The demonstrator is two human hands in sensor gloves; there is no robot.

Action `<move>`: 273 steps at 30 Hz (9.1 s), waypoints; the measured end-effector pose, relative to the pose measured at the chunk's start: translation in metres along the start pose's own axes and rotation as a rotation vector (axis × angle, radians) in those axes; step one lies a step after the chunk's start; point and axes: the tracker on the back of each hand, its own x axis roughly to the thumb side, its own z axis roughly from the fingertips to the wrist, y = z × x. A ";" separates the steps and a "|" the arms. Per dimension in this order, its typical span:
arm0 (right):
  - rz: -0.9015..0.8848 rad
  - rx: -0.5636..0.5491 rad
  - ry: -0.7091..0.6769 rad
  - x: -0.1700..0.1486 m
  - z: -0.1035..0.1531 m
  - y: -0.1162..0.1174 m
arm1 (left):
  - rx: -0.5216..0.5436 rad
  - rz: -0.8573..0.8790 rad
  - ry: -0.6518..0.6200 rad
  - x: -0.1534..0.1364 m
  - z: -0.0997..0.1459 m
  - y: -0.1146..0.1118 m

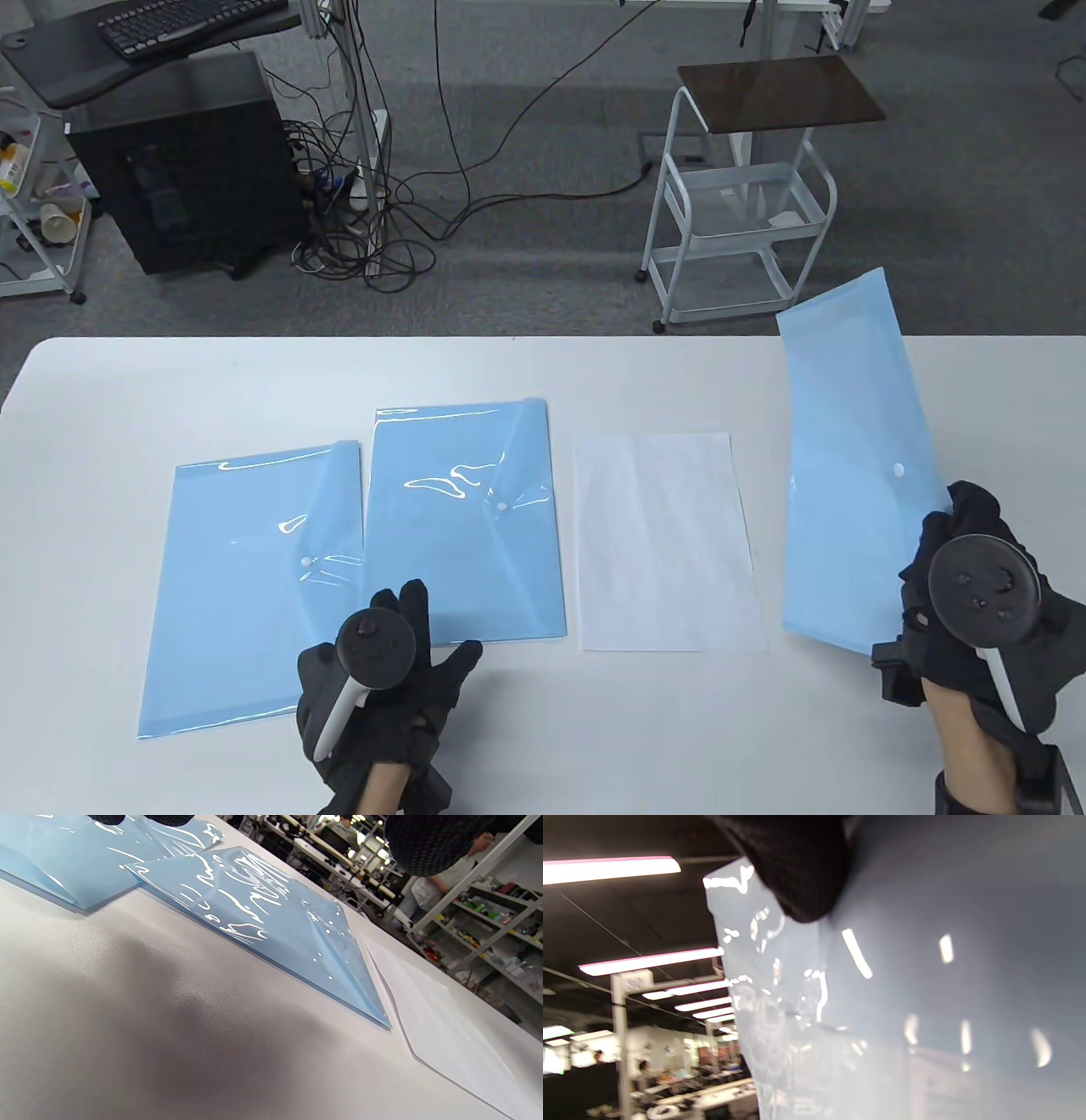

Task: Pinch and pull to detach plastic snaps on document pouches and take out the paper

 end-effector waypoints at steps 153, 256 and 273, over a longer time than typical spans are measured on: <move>0.499 0.914 -0.638 0.206 0.168 0.284 | -0.260 0.485 0.228 -0.046 -0.015 -0.028; -0.025 0.780 -0.358 0.073 0.132 0.258 | -0.418 0.835 0.132 -0.046 -0.011 -0.030; -0.907 1.164 -0.029 0.051 0.130 0.262 | -0.379 0.790 0.141 -0.050 -0.011 -0.028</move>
